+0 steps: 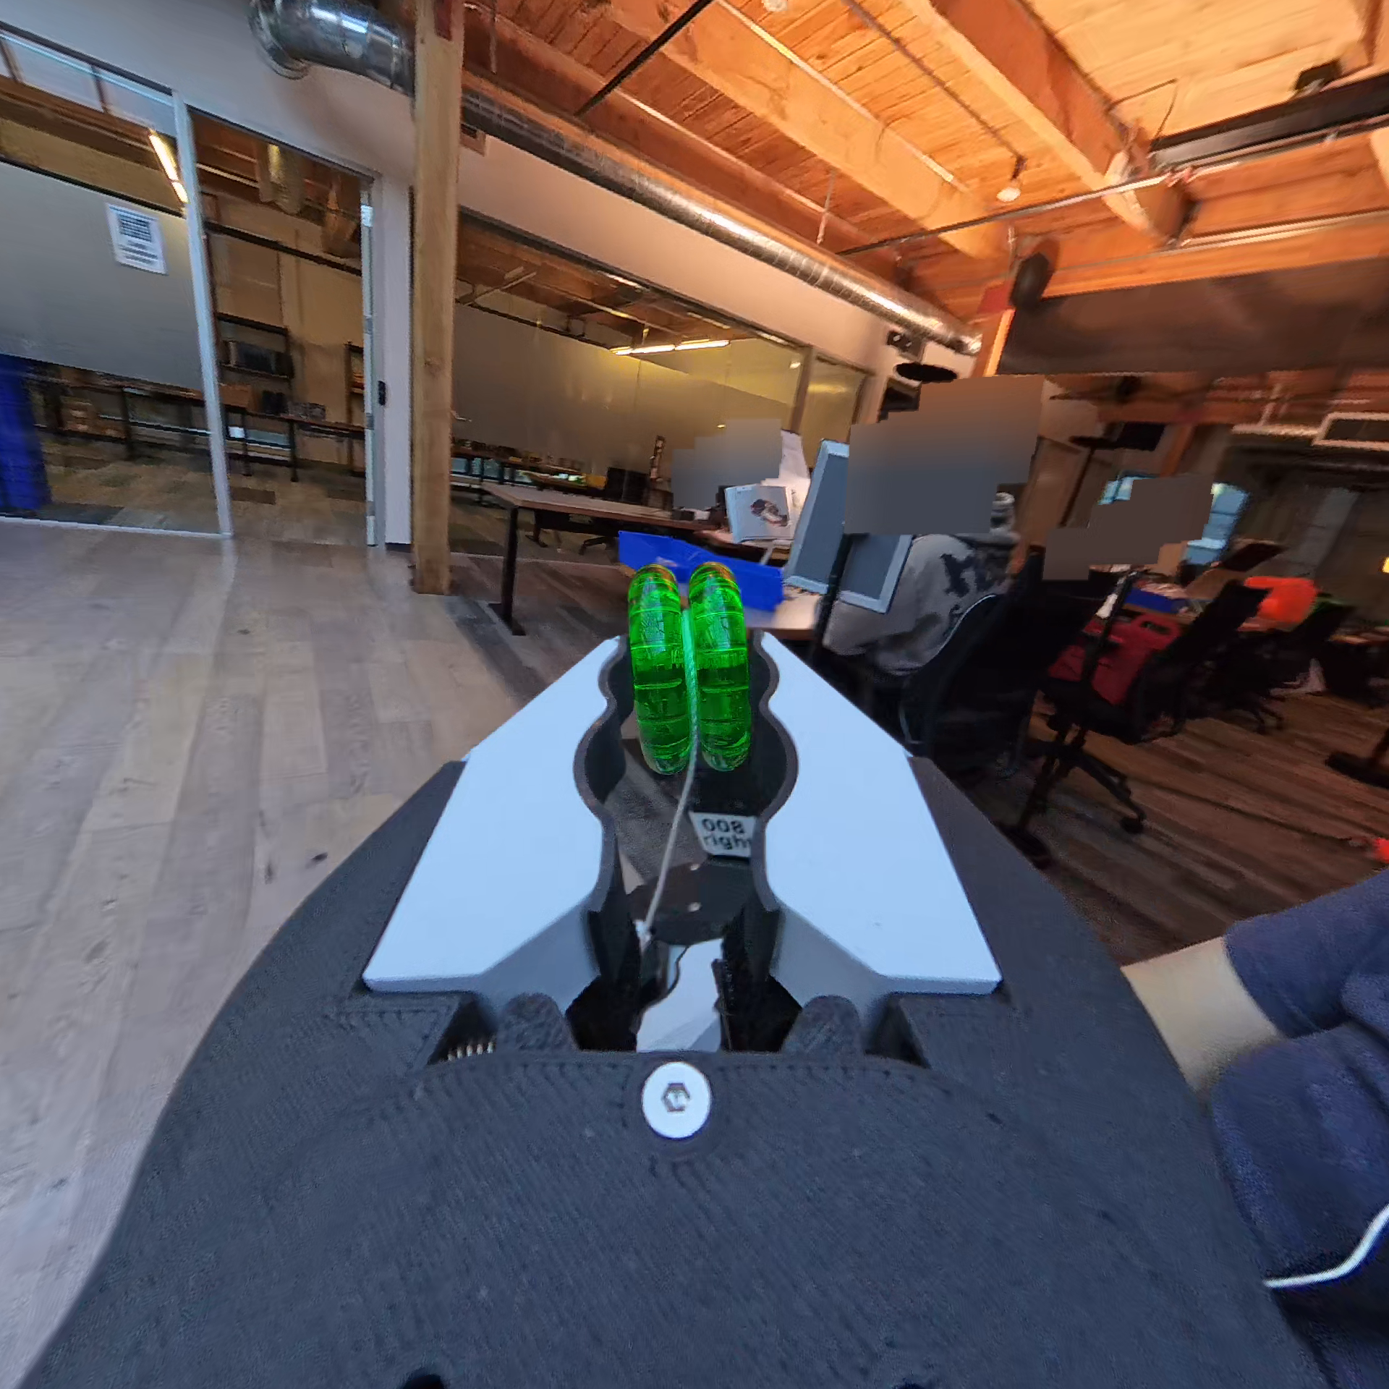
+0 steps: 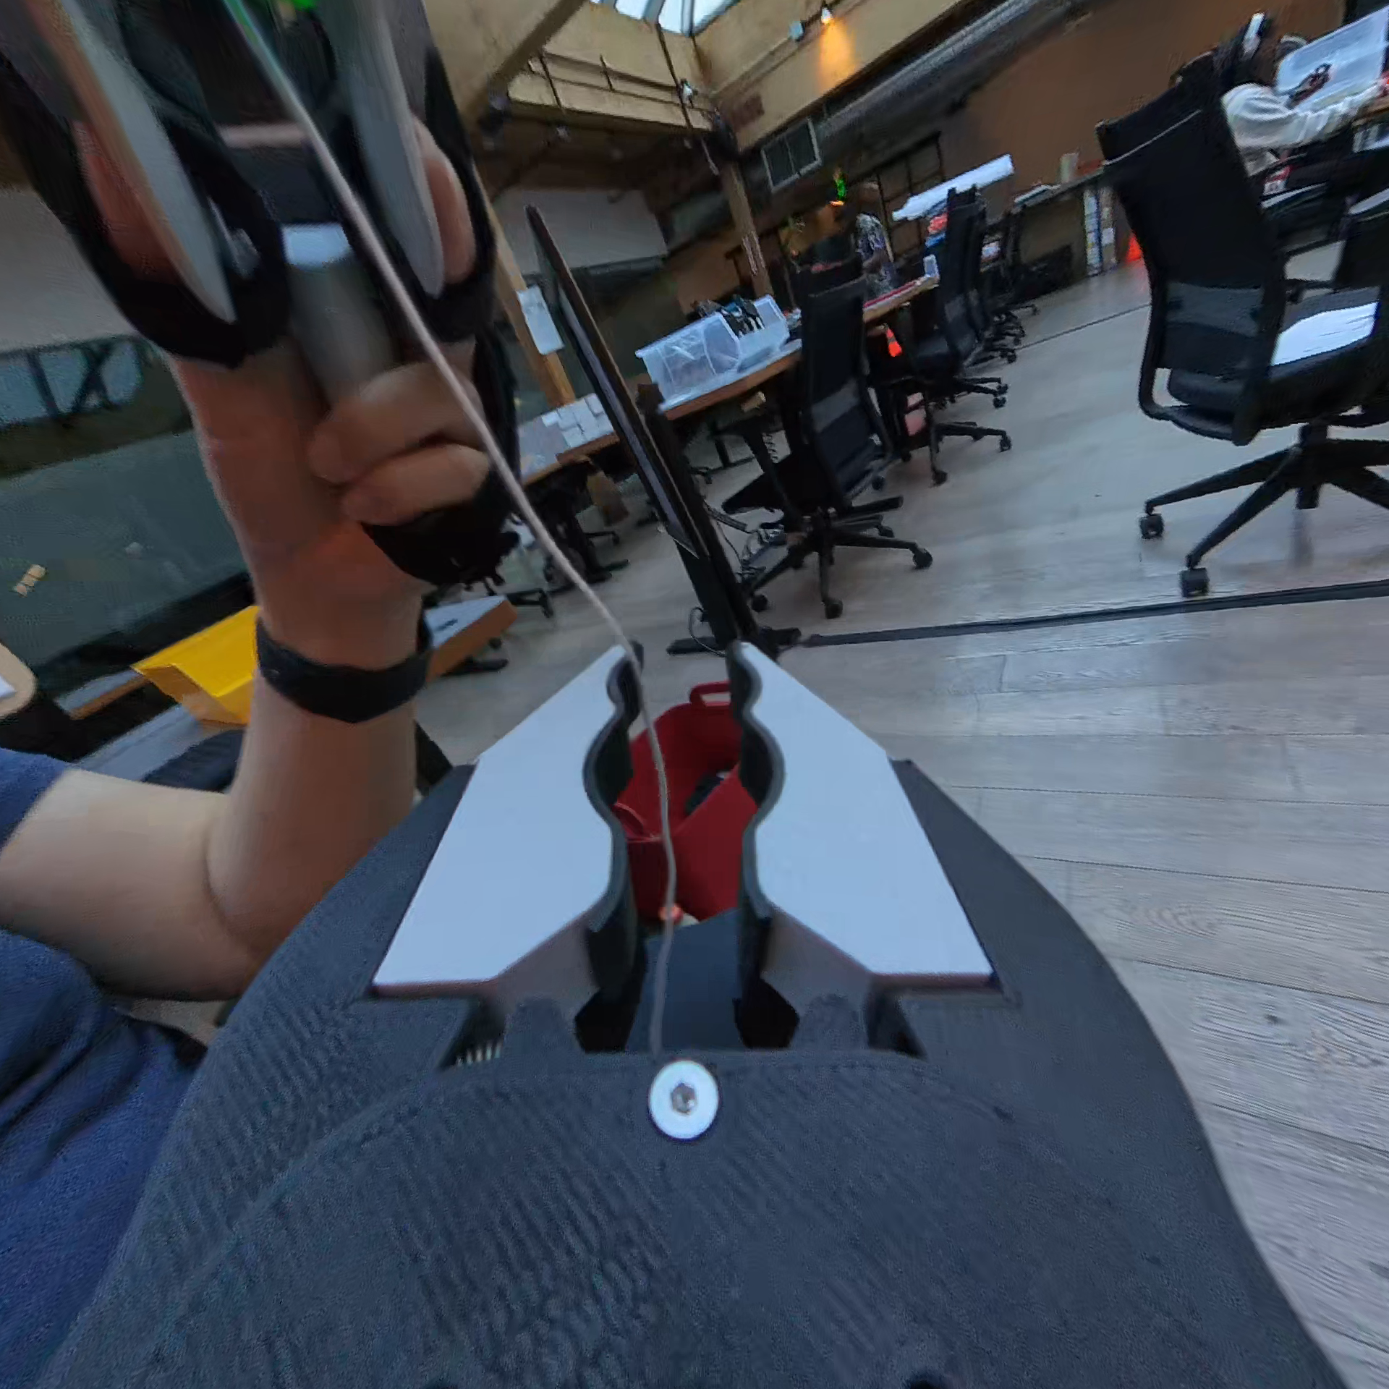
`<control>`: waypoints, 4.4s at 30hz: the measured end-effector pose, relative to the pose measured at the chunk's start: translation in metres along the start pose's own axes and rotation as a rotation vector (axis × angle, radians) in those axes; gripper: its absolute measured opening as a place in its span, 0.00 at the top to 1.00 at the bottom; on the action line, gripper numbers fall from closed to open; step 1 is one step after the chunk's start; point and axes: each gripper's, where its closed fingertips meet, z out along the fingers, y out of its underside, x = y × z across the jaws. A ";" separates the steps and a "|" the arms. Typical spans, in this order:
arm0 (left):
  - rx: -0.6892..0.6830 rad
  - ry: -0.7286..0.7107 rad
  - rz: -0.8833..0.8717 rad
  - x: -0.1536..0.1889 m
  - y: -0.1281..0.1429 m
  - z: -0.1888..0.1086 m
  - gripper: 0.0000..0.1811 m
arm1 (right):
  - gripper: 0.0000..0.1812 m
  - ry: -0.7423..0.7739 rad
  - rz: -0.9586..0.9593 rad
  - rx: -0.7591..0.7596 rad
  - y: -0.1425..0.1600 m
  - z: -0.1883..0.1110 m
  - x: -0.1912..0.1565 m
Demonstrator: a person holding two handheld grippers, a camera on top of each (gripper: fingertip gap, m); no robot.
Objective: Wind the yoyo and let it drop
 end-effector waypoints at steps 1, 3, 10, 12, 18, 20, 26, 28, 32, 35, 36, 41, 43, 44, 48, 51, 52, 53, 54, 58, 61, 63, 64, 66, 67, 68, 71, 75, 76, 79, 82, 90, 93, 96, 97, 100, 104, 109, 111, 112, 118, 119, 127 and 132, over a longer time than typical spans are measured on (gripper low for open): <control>-0.027 -0.033 0.033 -0.005 0.004 -0.007 0.84 | 0.95 -0.032 0.057 0.028 -0.006 -0.006 0.000; -0.103 -0.045 0.050 -0.008 0.017 -0.023 0.84 | 1.00 -0.054 0.136 0.078 -0.026 -0.021 0.003; -0.246 -0.080 0.129 -0.008 0.060 -0.047 0.84 | 1.00 0.041 0.148 -0.091 -0.107 -0.036 0.000; -0.280 -0.139 0.199 -0.013 0.068 -0.041 0.84 | 1.00 0.069 0.124 -0.199 -0.120 -0.028 -0.016; -0.189 -0.361 0.343 -0.038 0.058 -0.019 0.84 | 1.00 0.143 -0.080 -0.530 -0.107 0.005 -0.075; -0.068 -0.401 0.291 -0.045 0.043 -0.021 0.84 | 1.00 0.138 -0.126 -0.609 -0.090 0.014 -0.090; 0.195 -0.325 0.118 -0.043 0.005 -0.045 0.84 | 0.79 0.134 -0.223 -0.628 -0.066 0.002 -0.109; 0.242 -0.259 0.065 -0.036 -0.002 -0.051 0.84 | 0.79 0.107 -0.262 -0.511 -0.080 -0.002 -0.113; 0.344 -0.062 -0.082 -0.014 -0.014 -0.055 0.84 | 0.69 0.136 -0.303 -0.204 -0.126 -0.013 -0.087; 0.382 0.082 -0.148 0.006 -0.019 -0.054 0.84 | 0.59 0.034 -0.164 -0.016 -0.140 -0.012 -0.072; 0.379 0.117 -0.156 0.011 -0.019 -0.052 0.84 | 0.58 -0.068 -0.063 -0.001 -0.137 -0.010 -0.077; 0.333 0.119 -0.151 0.016 -0.010 -0.042 0.84 | 0.64 -0.410 0.246 0.054 -0.129 -0.010 -0.089; 0.314 0.121 -0.165 0.017 -0.005 -0.038 0.84 | 0.67 -0.402 0.216 0.034 -0.119 -0.006 -0.087; 0.302 0.119 -0.175 0.016 -0.002 -0.036 0.84 | 0.72 -0.404 0.197 0.025 -0.115 -0.006 -0.087; 0.227 0.086 -0.130 0.012 0.013 -0.031 0.84 | 0.84 -0.399 0.176 0.042 -0.117 -0.015 -0.082; 0.145 -0.026 -0.057 -0.006 0.027 -0.039 0.64 | 0.84 -0.358 0.229 0.076 -0.129 -0.030 -0.066; 0.133 -0.048 -0.059 -0.013 0.028 -0.045 0.64 | 0.84 -0.330 0.218 0.070 -0.131 -0.035 -0.061; 0.142 -0.042 -0.073 -0.016 0.025 -0.051 0.68 | 0.84 -0.302 0.197 0.056 -0.133 -0.039 -0.058; 0.167 -0.018 -0.100 -0.016 0.018 -0.056 0.70 | 0.84 -0.283 0.172 0.030 -0.132 -0.042 -0.057; 0.183 0.087 -0.133 -0.002 -0.003 -0.047 0.66 | 0.84 -0.243 0.055 -0.070 -0.124 -0.037 -0.067; 0.003 0.101 -0.084 0.007 0.017 -0.018 0.62 | 0.84 -0.240 0.012 -0.086 -0.121 -0.030 -0.074; -0.029 0.122 -0.048 0.012 0.022 -0.008 0.84 | 0.84 -0.220 -0.009 -0.051 -0.125 -0.029 -0.072; -0.017 0.126 -0.046 0.013 0.020 -0.006 0.84 | 0.84 -0.233 -0.016 -0.010 -0.130 -0.031 -0.073; -0.014 0.130 -0.034 0.016 0.019 -0.003 0.84 | 0.84 -0.256 -0.025 0.044 -0.133 -0.035 -0.075; -0.013 0.118 -0.025 0.016 0.018 -0.002 0.84 | 0.83 -0.261 -0.024 0.075 -0.134 -0.036 -0.074; -0.008 0.096 -0.020 0.014 0.017 -0.001 0.84 | 0.75 -0.258 -0.031 0.103 -0.133 -0.037 -0.073; 0.045 0.049 -0.037 0.008 0.003 -0.004 0.85 | 0.52 -0.130 -0.115 0.121 -0.106 -0.029 -0.050; 0.113 0.047 -0.066 0.008 -0.014 -0.011 0.84 | 0.65 0.028 -0.167 -0.022 -0.031 0.007 -0.019; 0.119 0.034 -0.062 0.007 -0.016 -0.012 0.84 | 0.87 -0.003 -0.165 -0.057 -0.015 0.013 -0.022; 0.100 -0.011 -0.029 0.003 -0.017 -0.021 0.84 | 1.00 -0.032 -0.109 -0.120 0.007 0.015 -0.016; 0.057 -0.034 -0.011 -0.002 -0.013 -0.035 0.84 | 1.00 0.055 -0.092 -0.098 -0.013 -0.002 0.006; -0.199 -0.053 0.026 -0.011 0.045 -0.049 0.84 | 1.00 0.112 -0.122 -0.224 -0.121 -0.039 -0.006; -0.220 -0.132 0.093 -0.020 0.055 -0.042 0.84 | 1.00 0.109 -0.142 -0.383 -0.138 -0.032 -0.034; -0.210 -0.218 0.183 -0.028 0.056 -0.033 0.84 | 1.00 0.138 -0.184 -0.518 -0.138 -0.016 -0.058; -0.199 -0.259 0.223 -0.031 0.054 -0.031 0.84 | 1.00 0.131 -0.187 -0.557 -0.134 -0.009 -0.067; -0.119 -0.370 0.294 -0.040 0.040 -0.028 0.84 | 1.00 0.055 -0.195 -0.709 -0.105 0.006 -0.100; -0.045 -0.332 0.336 -0.030 0.028 -0.030 0.84 | 1.00 0.207 -0.376 -0.630 -0.111 0.015 -0.090; -0.057 -0.231 0.384 -0.011 0.033 -0.035 0.84 | 1.00 0.245 -0.319 -0.395 -0.160 0.005 -0.068; -0.012 -0.204 0.391 -0.004 0.028 -0.039 0.84 | 1.00 0.244 -0.258 -0.373 -0.166 -0.008 -0.057; 0.022 -0.186 0.376 -0.001 0.024 -0.042 0.84 | 1.00 0.233 -0.222 -0.366 -0.166 -0.015 -0.053; 0.286 -0.111 0.080 -0.013 -0.010 -0.070 0.84 | 1.00 0.082 -0.045 -0.328 -0.147 -0.045 -0.060; 0.298 -0.111 0.035 -0.019 -0.011 -0.072 0.84 | 1.00 0.082 -0.047 -0.314 -0.146 -0.047 -0.060; 0.127 -0.129 0.168 -0.016 0.020 -0.055 0.84 | 1.00 0.124 -0.122 -0.251 -0.177 -0.049 -0.066; 0.002 -0.309 0.314 -0.035 0.034 -0.042 0.84 | 1.00 0.033 -0.153 -0.331 -0.163 -0.026 -0.100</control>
